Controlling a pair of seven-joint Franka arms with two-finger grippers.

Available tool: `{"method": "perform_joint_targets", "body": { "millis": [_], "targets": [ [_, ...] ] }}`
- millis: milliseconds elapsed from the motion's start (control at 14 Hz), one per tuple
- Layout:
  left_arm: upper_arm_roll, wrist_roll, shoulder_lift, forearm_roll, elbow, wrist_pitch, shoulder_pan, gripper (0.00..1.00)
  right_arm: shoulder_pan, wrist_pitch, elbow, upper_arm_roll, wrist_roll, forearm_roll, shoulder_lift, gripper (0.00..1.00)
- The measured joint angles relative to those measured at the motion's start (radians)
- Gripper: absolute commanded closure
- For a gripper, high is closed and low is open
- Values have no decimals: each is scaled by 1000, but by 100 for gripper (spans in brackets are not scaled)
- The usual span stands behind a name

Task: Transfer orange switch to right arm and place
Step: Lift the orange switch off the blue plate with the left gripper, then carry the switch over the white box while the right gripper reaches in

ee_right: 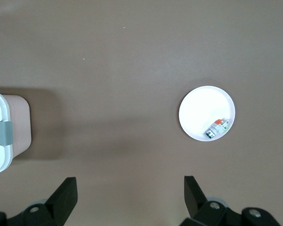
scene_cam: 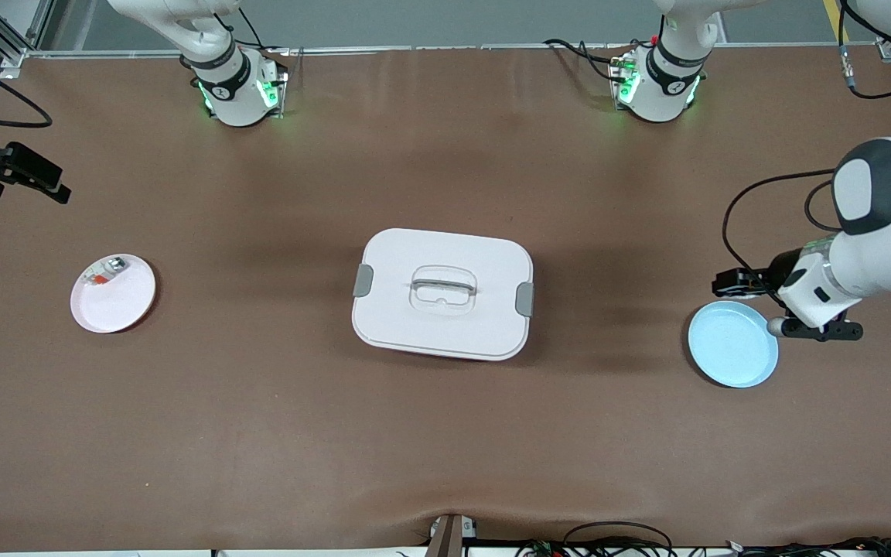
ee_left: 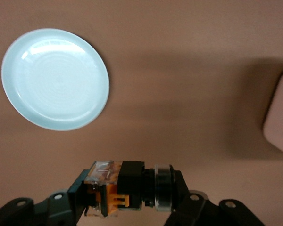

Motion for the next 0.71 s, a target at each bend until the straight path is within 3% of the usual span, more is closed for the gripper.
{"method": "perform_joint_targets", "body": {
  "millis": [714],
  "targets": [
    [-269, -740, -35, -40, 54, -15, -3, 81, 1, 9, 3, 1, 0, 0, 0, 0]
  ]
}}
